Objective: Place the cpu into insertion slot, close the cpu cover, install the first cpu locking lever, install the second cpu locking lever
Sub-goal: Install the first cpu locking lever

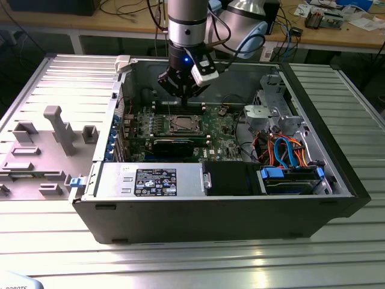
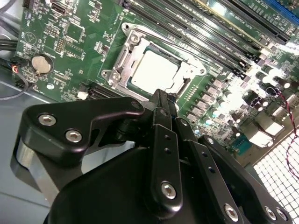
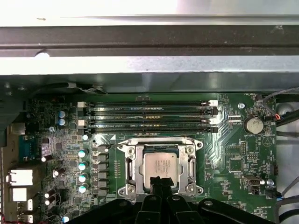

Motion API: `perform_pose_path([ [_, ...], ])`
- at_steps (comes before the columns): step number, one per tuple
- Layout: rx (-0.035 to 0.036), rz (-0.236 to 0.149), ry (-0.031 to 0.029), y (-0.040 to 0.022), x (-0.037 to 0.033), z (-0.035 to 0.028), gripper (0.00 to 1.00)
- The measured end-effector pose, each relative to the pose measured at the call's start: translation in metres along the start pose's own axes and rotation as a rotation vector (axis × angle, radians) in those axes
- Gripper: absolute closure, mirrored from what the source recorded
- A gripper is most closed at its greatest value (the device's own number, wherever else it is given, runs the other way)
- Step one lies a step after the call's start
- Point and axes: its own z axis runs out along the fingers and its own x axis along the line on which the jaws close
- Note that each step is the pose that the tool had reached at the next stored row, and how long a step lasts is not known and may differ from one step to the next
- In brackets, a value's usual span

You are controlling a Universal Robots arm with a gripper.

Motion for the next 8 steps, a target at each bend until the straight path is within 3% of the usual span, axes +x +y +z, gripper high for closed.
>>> perform_pose_path([
  [8,-0.0001,0.0,0.0,-0.0003,0.0194,-0.0003,0.89],
])
